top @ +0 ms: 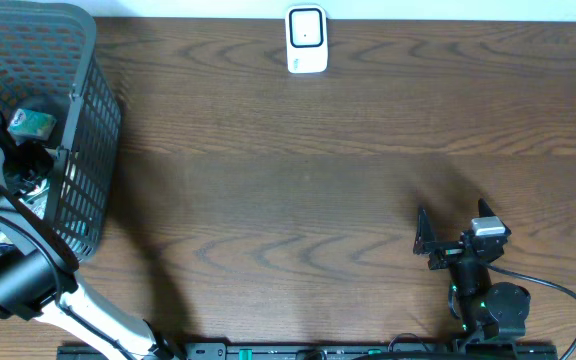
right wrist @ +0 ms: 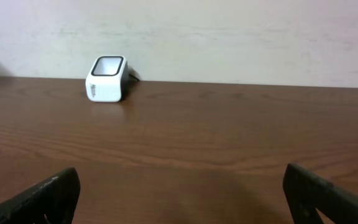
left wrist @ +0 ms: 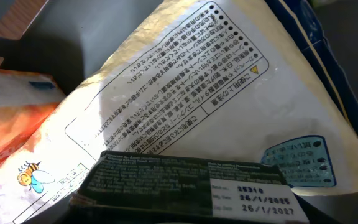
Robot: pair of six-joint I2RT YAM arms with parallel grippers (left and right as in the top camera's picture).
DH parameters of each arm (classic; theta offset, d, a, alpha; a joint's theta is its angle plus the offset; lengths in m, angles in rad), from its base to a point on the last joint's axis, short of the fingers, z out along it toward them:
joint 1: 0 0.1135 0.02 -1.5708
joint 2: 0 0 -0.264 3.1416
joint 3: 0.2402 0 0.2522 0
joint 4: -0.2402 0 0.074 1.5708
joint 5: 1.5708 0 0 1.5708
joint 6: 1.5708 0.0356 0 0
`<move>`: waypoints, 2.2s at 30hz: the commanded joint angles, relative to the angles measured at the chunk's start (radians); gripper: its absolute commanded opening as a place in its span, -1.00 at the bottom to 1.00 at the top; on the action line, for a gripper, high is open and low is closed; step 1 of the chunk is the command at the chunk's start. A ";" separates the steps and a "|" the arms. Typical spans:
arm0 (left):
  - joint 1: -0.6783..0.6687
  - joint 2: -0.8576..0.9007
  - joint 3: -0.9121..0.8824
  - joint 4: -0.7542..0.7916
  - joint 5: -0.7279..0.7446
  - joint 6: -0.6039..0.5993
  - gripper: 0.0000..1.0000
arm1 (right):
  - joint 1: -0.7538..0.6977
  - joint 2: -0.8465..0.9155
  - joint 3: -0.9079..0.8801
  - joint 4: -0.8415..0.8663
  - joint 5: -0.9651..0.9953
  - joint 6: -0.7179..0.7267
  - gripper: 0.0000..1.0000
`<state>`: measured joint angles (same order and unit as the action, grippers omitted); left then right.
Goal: Scan the item barcode
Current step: 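Lift the mint tin with the left gripper toward the white scanner, then release the mint tin on the table in front of the scanner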
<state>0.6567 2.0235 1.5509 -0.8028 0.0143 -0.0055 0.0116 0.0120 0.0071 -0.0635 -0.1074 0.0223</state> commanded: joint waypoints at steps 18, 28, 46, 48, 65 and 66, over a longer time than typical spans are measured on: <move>-0.001 -0.669 0.001 0.148 0.349 -0.482 0.29 | 0.009 -0.004 -0.002 -0.004 0.000 0.006 0.99; -0.385 -0.697 0.001 0.192 0.551 -0.636 0.29 | 0.009 -0.004 -0.002 -0.004 0.001 0.006 0.99; -1.086 -0.151 0.000 0.468 0.253 -0.602 0.30 | 0.009 -0.004 -0.002 -0.004 0.000 0.006 0.99; -1.117 -0.090 0.000 0.503 0.224 -0.602 0.30 | 0.009 -0.004 -0.002 -0.004 0.000 0.006 0.99; -1.192 0.092 0.005 0.607 0.127 -0.600 0.93 | 0.009 -0.004 -0.002 -0.004 0.000 0.006 0.99; -1.184 0.062 0.005 0.607 0.127 -0.600 0.96 | 0.009 -0.004 -0.002 -0.004 0.000 0.006 0.99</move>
<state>-0.5442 2.1689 1.5452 -0.2001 0.1562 -0.6170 0.0116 0.0120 0.0071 -0.0635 -0.1074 0.0223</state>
